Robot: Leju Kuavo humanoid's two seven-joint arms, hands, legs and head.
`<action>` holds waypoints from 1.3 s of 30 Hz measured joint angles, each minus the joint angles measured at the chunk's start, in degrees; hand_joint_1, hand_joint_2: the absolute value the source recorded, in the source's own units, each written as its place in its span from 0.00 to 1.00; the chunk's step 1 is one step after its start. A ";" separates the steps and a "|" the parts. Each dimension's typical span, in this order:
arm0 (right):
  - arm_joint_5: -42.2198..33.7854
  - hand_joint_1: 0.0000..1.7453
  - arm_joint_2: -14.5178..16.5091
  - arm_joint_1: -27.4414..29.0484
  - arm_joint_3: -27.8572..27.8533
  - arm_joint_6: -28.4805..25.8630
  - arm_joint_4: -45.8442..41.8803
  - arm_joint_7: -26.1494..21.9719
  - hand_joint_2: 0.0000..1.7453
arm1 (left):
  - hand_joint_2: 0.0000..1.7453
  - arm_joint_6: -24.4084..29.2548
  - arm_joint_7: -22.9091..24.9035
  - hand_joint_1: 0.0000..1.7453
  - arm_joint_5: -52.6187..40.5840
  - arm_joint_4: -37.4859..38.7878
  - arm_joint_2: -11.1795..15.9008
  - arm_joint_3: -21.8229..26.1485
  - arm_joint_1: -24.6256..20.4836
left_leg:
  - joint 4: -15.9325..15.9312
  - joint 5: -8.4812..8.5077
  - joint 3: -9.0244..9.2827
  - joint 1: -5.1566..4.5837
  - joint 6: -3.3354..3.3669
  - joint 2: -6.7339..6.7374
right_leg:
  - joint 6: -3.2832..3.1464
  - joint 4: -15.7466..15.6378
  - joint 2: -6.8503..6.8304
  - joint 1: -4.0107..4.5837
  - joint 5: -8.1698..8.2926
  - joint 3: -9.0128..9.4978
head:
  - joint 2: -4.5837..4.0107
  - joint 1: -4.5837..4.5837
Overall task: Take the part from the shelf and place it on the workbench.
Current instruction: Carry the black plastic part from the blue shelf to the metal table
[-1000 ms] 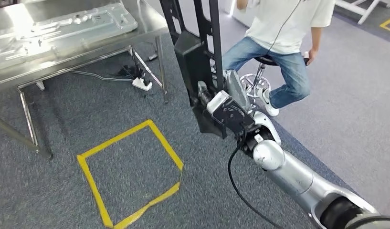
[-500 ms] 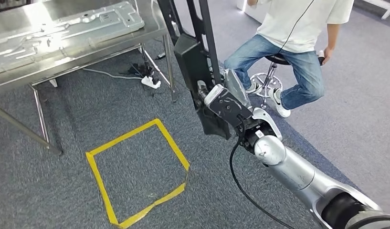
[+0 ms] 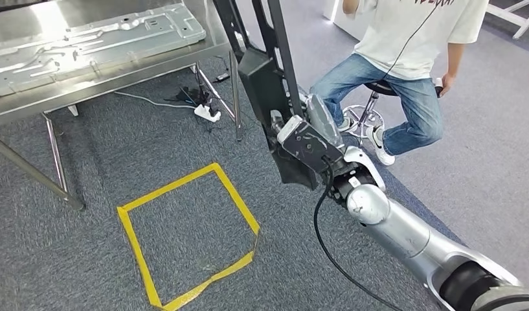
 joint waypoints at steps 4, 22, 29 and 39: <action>0.00 1.00 -0.30 0.28 -0.04 -0.12 0.35 0.06 1.00 | 1.00 0.01 0.02 0.00 0.02 0.00 0.01 -0.31 -0.09 | 0.49 -0.66 0.18 -0.08 0.41 -0.15 | 0.22 8.53 0.03 0.03 -1.54 -5.48 | 0.00 -0.01; -0.85 1.00 -1.64 0.42 -2.30 -0.50 0.85 0.32 1.00 | 1.00 0.06 0.36 0.00 0.23 0.00 0.22 -0.50 -0.03 | 8.26 -2.15 -4.10 -0.08 -1.62 0.01 | -1.93 -4.61 0.11 0.01 3.19 1.84 | 0.00 -0.11; -0.87 1.00 -1.99 0.44 -2.64 -0.51 0.96 0.32 1.00 | 1.00 0.16 0.38 0.00 0.23 0.01 0.37 -0.67 -0.06 | -0.30 -0.31 0.52 -0.22 0.14 0.06 | -0.26 -3.75 0.02 0.10 1.82 1.81 | 0.01 -0.07; -0.89 1.00 -2.28 0.59 -2.83 -0.51 1.40 0.34 1.00 | 1.00 0.14 0.42 0.00 0.25 0.01 0.24 -1.12 -0.22 | 2.36 -2.92 0.78 -0.06 -0.81 -0.38 | 0.42 -3.59 0.25 -0.38 4.02 0.17 | 0.01 -0.01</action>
